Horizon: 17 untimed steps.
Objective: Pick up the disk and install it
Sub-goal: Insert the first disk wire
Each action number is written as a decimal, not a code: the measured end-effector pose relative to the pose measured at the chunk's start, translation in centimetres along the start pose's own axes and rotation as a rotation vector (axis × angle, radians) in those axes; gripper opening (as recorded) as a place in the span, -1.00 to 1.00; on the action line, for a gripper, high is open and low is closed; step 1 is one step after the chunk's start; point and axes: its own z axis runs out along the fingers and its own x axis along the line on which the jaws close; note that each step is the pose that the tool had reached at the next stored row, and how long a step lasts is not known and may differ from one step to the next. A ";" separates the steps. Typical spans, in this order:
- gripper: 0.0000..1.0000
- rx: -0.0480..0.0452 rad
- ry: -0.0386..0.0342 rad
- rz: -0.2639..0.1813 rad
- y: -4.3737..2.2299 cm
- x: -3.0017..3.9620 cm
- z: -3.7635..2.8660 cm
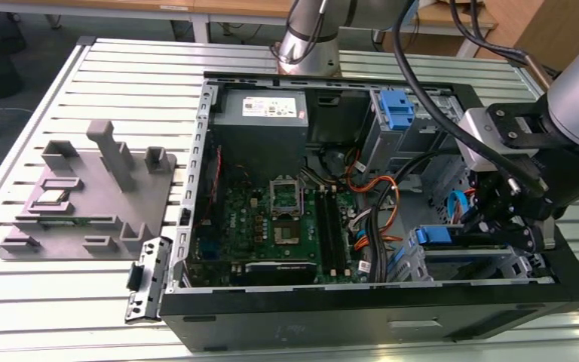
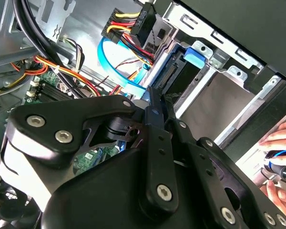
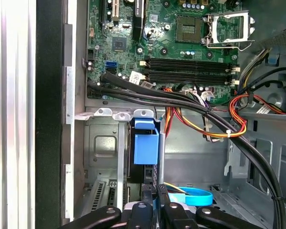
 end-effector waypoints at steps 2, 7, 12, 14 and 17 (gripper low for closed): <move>-0.68 0.0001 0.0000 0.000 0.01 0.00 0.08; -0.68 0.0001 0.0017 0.000 0.01 0.02 0.21; -0.68 0.0001 0.0022 0.000 0.02 0.04 0.40; -0.68 0.0001 0.0024 0.000 0.03 0.05 0.52; -0.68 0.0000 0.0032 0.000 0.03 0.06 0.57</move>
